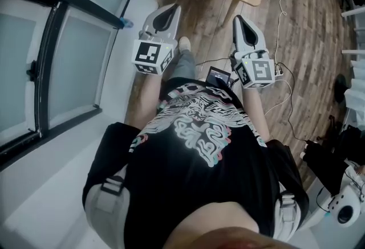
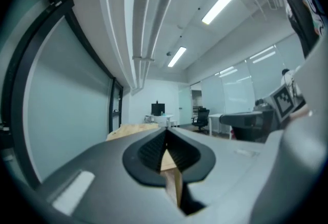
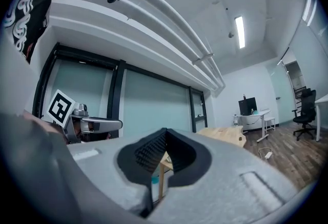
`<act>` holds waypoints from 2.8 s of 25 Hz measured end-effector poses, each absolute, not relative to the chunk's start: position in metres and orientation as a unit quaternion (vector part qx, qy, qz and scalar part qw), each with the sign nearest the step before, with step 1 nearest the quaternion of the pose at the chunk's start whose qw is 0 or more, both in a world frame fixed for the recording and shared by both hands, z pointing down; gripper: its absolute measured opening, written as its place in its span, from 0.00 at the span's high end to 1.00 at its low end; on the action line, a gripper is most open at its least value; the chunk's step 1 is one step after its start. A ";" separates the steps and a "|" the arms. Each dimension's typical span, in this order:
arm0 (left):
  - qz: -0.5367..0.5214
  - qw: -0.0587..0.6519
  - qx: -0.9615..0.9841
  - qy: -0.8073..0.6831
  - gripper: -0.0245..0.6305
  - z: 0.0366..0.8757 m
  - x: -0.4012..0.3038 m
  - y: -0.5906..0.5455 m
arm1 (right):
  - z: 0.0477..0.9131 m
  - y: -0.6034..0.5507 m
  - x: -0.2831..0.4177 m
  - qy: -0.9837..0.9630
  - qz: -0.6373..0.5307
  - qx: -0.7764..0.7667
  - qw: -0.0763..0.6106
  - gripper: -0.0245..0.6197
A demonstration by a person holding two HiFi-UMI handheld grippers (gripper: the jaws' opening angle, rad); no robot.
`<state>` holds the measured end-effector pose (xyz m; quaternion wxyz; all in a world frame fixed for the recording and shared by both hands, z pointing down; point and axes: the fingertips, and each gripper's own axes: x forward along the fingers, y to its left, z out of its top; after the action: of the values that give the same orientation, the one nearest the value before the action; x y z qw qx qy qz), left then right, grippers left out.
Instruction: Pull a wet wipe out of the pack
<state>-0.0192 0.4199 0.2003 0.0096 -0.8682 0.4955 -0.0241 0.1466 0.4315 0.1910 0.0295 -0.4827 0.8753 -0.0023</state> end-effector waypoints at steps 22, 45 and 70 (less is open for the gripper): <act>-0.063 0.008 -0.849 0.525 0.98 0.231 -0.052 0.224 | 0.240 0.239 0.120 0.870 -0.054 -0.490 -0.021 0.96; -0.092 -0.012 -0.868 0.487 0.98 0.263 -0.117 0.026 | 0.249 0.047 0.024 0.888 -0.128 -0.441 -0.005 0.96; -0.110 -0.027 -0.886 0.450 0.98 0.299 -0.118 -0.020 | 0.281 0.008 0.029 0.864 -0.128 -0.484 -0.063 0.96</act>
<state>-0.1176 -0.0200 0.2989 -0.0274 -0.8858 0.4500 -0.1102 0.0290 0.0081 0.2805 -0.0627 -0.4836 0.8636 -0.1283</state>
